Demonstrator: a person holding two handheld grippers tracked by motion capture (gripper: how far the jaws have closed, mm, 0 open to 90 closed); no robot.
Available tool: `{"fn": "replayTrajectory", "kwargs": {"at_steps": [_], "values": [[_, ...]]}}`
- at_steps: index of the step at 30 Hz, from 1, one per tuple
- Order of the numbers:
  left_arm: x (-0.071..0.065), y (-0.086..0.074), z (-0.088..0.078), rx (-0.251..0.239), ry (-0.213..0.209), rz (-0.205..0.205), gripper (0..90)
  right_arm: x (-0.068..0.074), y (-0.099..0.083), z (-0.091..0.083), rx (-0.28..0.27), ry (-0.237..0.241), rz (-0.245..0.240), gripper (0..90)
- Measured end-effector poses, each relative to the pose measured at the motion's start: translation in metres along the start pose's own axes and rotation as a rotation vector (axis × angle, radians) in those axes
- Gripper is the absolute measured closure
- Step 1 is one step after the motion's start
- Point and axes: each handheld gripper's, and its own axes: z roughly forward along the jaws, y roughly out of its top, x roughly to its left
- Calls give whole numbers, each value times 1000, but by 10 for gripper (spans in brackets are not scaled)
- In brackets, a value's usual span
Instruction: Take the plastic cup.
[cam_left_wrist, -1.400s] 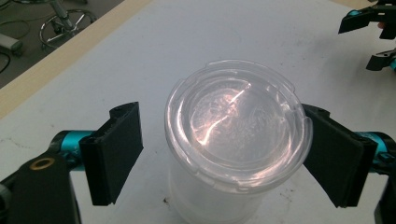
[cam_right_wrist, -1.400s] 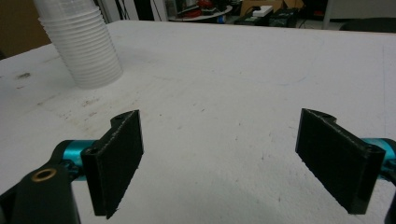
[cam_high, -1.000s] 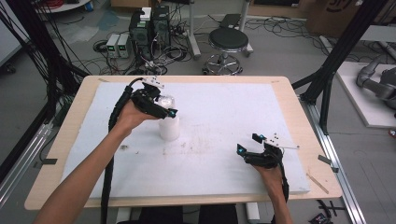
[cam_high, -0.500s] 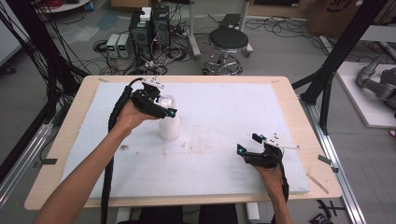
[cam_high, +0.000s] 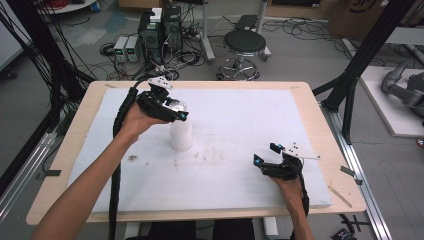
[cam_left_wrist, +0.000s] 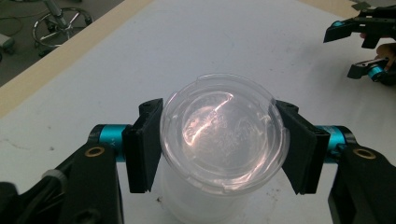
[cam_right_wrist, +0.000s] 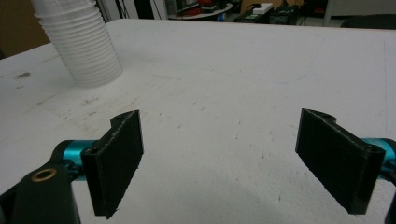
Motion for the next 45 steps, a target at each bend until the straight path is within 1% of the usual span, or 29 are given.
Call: {"fn": "replayTrajectory", "kwargs": {"at_steps": [5,8,9,10,13,16,19,20,21,22,25,28,31,35,37,38,42,44,45], "values": [[0,4,-4,-4,-1,2,387,0,0,0,-4,-2,-4,151],[1,7,-9,-18,-5,-9,390,0,0,0,-3,-2,-1,151],[1,8,-10,-12,0,-7,390,0,0,0,-2,-2,-3,151],[1,10,-12,-12,4,-4,390,0,0,0,1,-1,-1,151],[0,17,-20,-27,6,-11,392,0,0,0,2,0,0,151],[-1,26,-31,-32,10,-4,396,0,0,0,1,-1,1,151],[-3,38,-44,-61,14,2,400,0,0,0,1,-2,1,151],[-4,42,-49,-65,16,10,402,0,0,0,0,-3,0,151],[-4,42,-49,-65,16,10,401,0,0,0,0,-2,0,151],[-5,50,-59,-87,24,13,404,0,0,0,0,-2,0,151],[-7,61,-74,-96,37,31,406,0,0,0,1,-1,1,151],[-9,67,-85,-107,48,38,407,0,0,1,3,-3,2,151],[-12,71,-92,-110,53,44,407,0,0,0,2,-2,2,151],[-13,73,-98,-113,42,44,408,-1,0,0,0,-1,7,151],[-14,72,-100,-118,25,45,408,-1,0,0,-4,2,9,151],[-15,72,-102,-121,16,47,408,-1,0,0,-2,2,17,151],[-20,65,-106,-141,-22,70,408,-3,0,0,-3,10,26,151],[-22,60,-107,-151,-35,72,409,-3,0,0,-3,10,26,151],[-24,57,-108,-164,-49,77,408,-3,0,0,-3,12,29,151]]}}
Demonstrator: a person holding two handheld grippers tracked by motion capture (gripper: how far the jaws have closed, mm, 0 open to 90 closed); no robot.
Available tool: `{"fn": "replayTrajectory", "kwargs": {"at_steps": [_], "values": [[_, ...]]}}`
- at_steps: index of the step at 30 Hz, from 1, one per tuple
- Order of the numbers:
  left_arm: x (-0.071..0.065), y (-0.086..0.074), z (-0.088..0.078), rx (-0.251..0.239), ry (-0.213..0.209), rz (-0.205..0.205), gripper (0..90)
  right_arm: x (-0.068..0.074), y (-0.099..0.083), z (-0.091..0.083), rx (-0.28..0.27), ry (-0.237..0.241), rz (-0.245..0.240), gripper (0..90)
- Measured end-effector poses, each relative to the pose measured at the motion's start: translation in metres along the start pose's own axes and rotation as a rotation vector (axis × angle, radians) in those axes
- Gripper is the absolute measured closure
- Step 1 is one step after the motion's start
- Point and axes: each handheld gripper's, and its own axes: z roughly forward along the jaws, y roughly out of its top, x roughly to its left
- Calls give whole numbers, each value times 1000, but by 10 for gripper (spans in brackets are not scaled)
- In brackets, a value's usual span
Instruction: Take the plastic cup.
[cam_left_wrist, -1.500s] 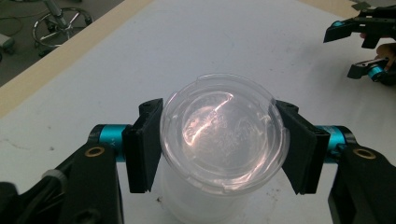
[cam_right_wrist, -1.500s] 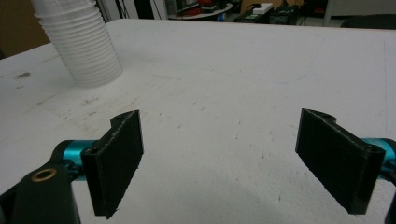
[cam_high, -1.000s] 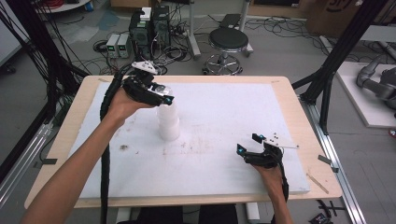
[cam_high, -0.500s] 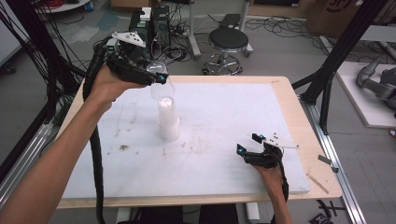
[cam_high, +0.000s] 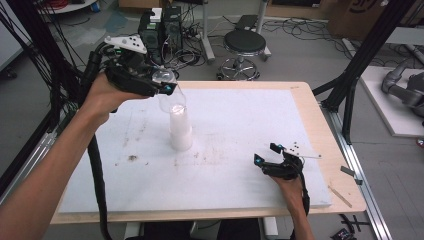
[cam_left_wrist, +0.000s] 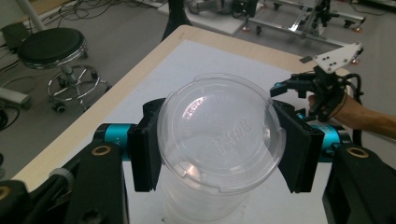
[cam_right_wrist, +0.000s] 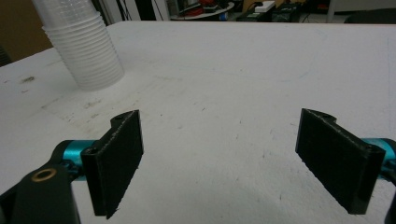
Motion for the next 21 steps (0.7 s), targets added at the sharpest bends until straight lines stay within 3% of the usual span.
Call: {"fn": "replayTrajectory", "kwargs": {"at_steps": [6,8,15,21], "values": [[-11,-14,0,-14,-42,28,408,0,0,1,11,1,-1,151],[-18,-24,-1,-47,-73,44,408,0,0,1,12,0,-8,151],[-32,-48,3,-91,-129,72,408,1,0,1,12,-1,-6,151],[-45,-79,12,-156,-176,64,408,1,0,1,11,-8,-16,151]]}}
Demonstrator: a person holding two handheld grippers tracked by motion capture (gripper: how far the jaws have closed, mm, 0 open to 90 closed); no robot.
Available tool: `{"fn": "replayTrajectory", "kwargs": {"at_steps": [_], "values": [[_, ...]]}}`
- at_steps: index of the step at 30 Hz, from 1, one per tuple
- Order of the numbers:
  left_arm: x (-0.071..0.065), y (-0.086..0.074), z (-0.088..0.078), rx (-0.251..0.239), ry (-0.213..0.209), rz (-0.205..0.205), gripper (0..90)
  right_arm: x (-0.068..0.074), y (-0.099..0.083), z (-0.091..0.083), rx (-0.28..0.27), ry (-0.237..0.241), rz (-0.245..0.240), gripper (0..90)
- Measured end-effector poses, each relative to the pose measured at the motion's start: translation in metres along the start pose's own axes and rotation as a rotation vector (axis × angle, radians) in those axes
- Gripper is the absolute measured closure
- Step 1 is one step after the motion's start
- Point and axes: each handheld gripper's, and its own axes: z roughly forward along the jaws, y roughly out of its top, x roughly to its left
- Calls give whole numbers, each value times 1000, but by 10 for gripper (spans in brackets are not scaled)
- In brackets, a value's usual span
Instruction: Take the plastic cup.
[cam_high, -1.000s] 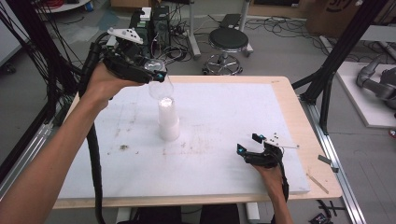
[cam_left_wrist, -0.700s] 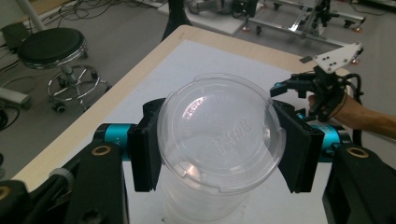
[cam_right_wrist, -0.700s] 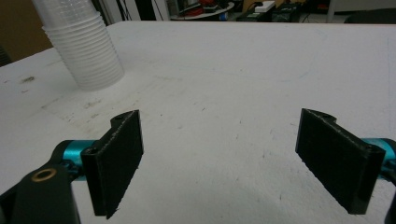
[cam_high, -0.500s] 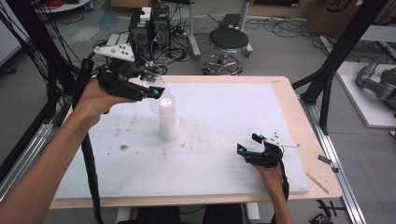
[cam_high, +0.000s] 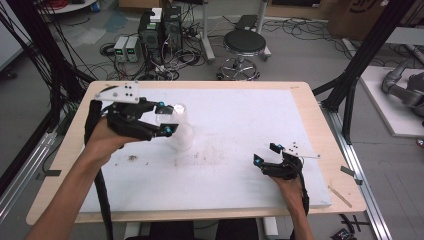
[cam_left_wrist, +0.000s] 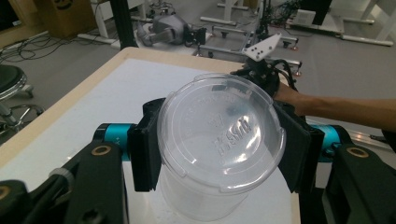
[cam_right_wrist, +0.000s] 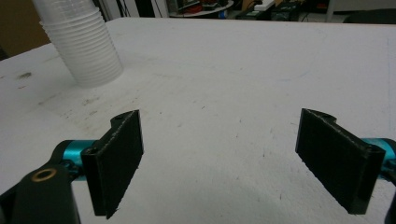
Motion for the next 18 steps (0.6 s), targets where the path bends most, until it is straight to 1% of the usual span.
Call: {"fn": "replayTrajectory", "kwargs": {"at_steps": [1,2,5,9,12,13,14,18], "values": [[-2,-6,1,3,1,10,408,0,0,0,-1,-1,-2,151],[-5,-12,1,-5,0,9,408,0,0,0,1,-1,-7,151],[-11,-34,4,-34,-15,-9,408,0,0,1,9,-1,0,151],[-14,-55,9,-35,-27,-20,408,1,1,1,12,-8,-5,151],[-14,-63,11,-50,-28,-26,408,1,0,1,12,-12,-7,151],[-14,-66,11,-65,-28,-34,408,1,1,2,10,-14,-11,151],[-13,-68,11,-70,-28,-34,408,1,0,2,11,-15,-14,151],[-12,-74,12,-89,-46,-34,408,2,1,2,17,-18,-7,151]]}}
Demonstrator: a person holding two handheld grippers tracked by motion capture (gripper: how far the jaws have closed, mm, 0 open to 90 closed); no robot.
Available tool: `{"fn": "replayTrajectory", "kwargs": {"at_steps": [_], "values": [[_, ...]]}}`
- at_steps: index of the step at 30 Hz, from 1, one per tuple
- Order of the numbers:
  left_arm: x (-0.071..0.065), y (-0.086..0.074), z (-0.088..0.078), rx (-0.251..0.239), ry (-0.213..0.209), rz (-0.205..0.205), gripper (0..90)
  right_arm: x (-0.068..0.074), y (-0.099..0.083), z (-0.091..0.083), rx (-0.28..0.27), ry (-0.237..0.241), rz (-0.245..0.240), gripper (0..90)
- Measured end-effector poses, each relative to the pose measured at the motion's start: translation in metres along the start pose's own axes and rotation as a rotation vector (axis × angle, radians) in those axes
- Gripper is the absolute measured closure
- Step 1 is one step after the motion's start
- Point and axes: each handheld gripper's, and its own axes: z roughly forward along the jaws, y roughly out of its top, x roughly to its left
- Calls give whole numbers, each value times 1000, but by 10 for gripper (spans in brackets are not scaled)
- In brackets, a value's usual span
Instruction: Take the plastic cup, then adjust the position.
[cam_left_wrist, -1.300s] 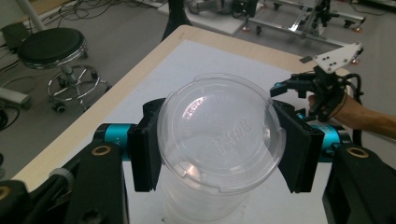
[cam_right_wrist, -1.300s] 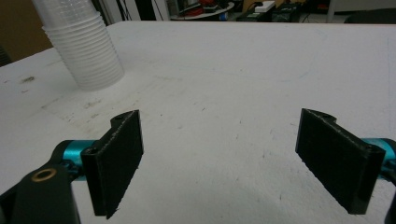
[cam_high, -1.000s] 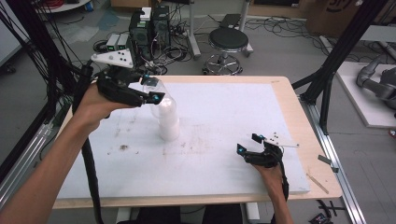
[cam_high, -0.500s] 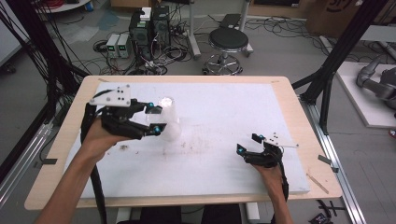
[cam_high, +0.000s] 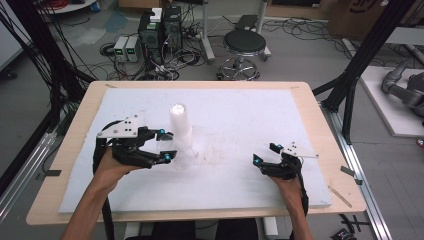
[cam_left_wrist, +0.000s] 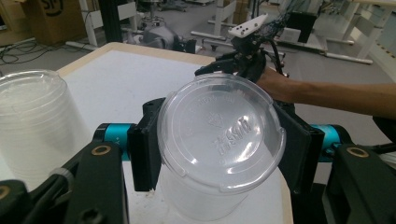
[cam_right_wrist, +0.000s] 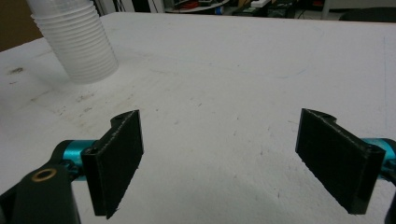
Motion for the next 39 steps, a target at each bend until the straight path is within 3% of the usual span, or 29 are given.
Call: {"fn": "replayTrajectory", "kwargs": {"at_steps": [20,27,34,39], "values": [[5,-3,2,-4,-12,-3,408,0,1,2,17,29,-27,151],[10,-8,2,-43,-33,-14,408,1,3,-4,-2,111,-45,151],[13,-15,5,-97,-69,-29,408,8,24,-15,-52,251,-80,151],[12,-17,11,-80,-76,-24,408,17,39,-17,-70,340,-113,151]]}}
